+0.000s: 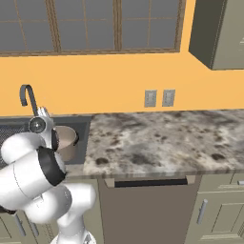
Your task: Move the pot and pan from the stove into the sink.
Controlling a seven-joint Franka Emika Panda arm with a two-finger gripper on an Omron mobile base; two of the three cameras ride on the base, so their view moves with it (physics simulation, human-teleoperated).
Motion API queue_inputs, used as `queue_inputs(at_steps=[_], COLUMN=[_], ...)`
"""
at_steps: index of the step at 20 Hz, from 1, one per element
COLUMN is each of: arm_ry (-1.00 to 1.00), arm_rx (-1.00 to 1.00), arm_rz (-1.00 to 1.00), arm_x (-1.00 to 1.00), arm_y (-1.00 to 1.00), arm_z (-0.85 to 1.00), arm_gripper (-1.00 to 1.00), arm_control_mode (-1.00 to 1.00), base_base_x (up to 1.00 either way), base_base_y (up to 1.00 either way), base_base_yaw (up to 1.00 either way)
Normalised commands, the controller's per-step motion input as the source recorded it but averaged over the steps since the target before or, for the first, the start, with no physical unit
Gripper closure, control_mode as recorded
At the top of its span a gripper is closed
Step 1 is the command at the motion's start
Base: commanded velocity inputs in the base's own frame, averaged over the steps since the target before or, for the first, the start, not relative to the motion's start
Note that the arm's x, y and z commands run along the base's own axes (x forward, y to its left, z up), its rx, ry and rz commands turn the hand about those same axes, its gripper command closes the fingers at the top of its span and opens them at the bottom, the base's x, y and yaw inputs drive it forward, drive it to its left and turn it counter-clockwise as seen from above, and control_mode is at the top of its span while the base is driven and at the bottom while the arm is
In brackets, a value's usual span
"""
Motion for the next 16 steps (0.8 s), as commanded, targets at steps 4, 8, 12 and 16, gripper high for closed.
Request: queue_inputs(at_steps=[4, 8, 12, 16], arm_ry=[0.07, 0.06, -0.02, -0.09], arm_rx=[-0.08, -0.12, -0.12, -0.08], arm_rz=[0.00, 0.00, 0.03, 0.13], arm_x=[-0.08, -0.42, -0.79, -0.93], arm_y=[0.00, -0.09, -0.19, -0.16], arm_z=[1.00, 0.89, 0.54, 0.42], arm_gripper=[-1.00, -1.00, -1.00, -1.00], arm_control_mode=[-1.00, -1.00, -1.00, -1.00], base_base_x=[0.00, 0.00, 0.00, 0.00], base_base_y=[0.00, 0.00, 0.00, 0.00], base_base_yaw=[0.00, 0.00, 0.00, 0.00])
